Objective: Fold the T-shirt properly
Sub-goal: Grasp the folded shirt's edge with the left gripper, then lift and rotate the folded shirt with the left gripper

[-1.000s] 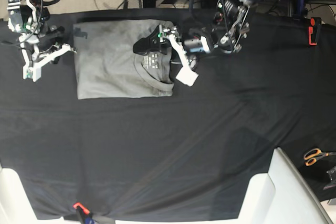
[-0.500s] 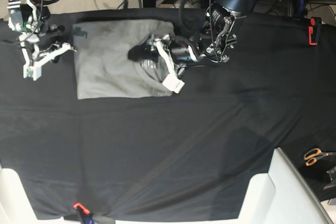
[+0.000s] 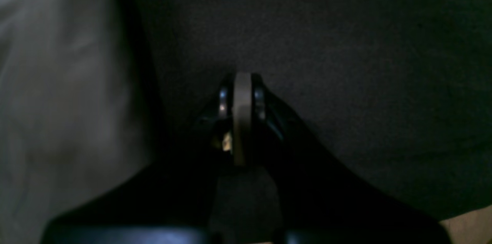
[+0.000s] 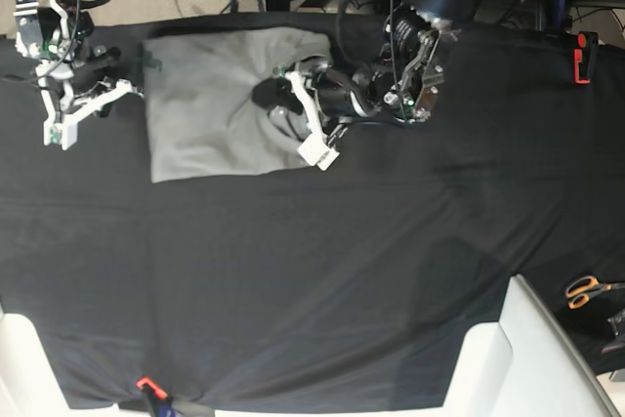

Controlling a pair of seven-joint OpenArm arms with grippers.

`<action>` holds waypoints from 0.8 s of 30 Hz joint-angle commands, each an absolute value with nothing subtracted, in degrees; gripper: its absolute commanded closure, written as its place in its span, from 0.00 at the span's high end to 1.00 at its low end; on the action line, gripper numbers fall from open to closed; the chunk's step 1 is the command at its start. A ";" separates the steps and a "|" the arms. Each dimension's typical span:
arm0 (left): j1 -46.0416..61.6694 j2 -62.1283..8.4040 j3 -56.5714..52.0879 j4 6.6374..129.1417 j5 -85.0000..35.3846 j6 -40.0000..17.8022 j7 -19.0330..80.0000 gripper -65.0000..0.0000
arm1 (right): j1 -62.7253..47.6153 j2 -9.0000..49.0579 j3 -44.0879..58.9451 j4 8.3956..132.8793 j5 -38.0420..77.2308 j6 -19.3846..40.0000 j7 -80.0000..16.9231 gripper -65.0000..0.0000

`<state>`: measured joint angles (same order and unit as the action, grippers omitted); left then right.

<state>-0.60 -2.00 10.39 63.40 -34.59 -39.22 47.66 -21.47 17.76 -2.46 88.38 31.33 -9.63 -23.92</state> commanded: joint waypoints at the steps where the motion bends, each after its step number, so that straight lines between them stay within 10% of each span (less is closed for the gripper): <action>1: -1.54 -3.21 10.33 66.24 -35.03 -37.67 49.19 0.00 | -21.23 18.15 -1.98 89.10 31.34 -9.63 -22.81 0.00; 10: -11.56 -9.98 14.20 69.49 -34.95 -33.89 60.26 0.00 | -21.23 17.80 -1.98 89.27 31.78 -9.63 -22.81 0.00; 24: -36.35 -14.20 57.01 58.07 -34.86 -33.80 56.66 0.00 | -22.02 14.37 -1.98 89.71 31.43 -9.63 -22.90 0.00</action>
<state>-35.07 -15.00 57.49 57.19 -34.30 -33.58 57.23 -22.26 13.61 -2.37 88.66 31.59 -9.41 -24.23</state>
